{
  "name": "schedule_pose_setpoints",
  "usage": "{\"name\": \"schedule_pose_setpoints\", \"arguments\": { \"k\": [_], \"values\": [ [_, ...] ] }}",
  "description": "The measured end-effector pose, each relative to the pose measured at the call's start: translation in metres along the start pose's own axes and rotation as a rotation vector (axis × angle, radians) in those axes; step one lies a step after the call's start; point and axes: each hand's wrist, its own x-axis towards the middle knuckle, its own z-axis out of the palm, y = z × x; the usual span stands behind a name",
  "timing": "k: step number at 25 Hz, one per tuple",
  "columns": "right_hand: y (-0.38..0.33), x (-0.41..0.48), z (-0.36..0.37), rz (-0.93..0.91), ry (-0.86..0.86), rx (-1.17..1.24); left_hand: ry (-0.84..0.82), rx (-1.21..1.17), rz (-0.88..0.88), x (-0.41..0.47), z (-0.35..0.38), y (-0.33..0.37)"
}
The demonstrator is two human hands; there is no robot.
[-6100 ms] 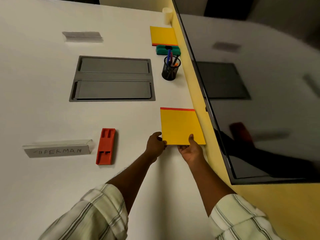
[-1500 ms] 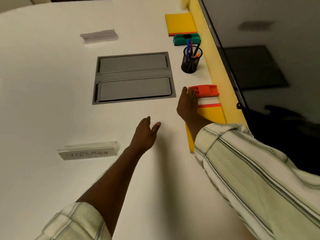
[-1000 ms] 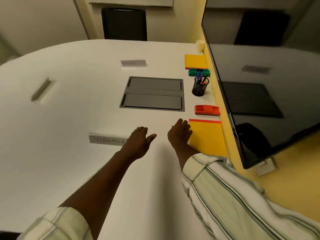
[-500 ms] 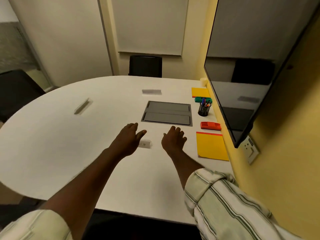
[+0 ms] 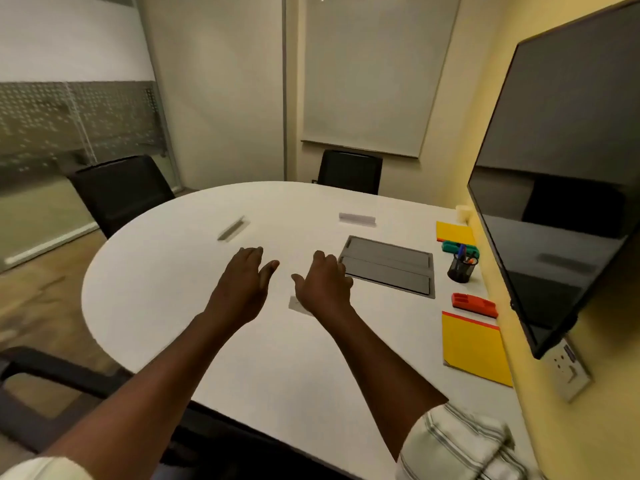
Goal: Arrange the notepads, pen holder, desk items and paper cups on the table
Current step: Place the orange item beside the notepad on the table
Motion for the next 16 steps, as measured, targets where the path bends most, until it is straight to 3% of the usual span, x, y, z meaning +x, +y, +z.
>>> {"name": "schedule_pose_setpoints", "arguments": {
  "k": [16],
  "values": [
    [-0.249,-0.001,0.086,-0.706,-0.105,0.141,0.421,0.162,-0.364,-0.033,-0.153,-0.161]
  ]
}}
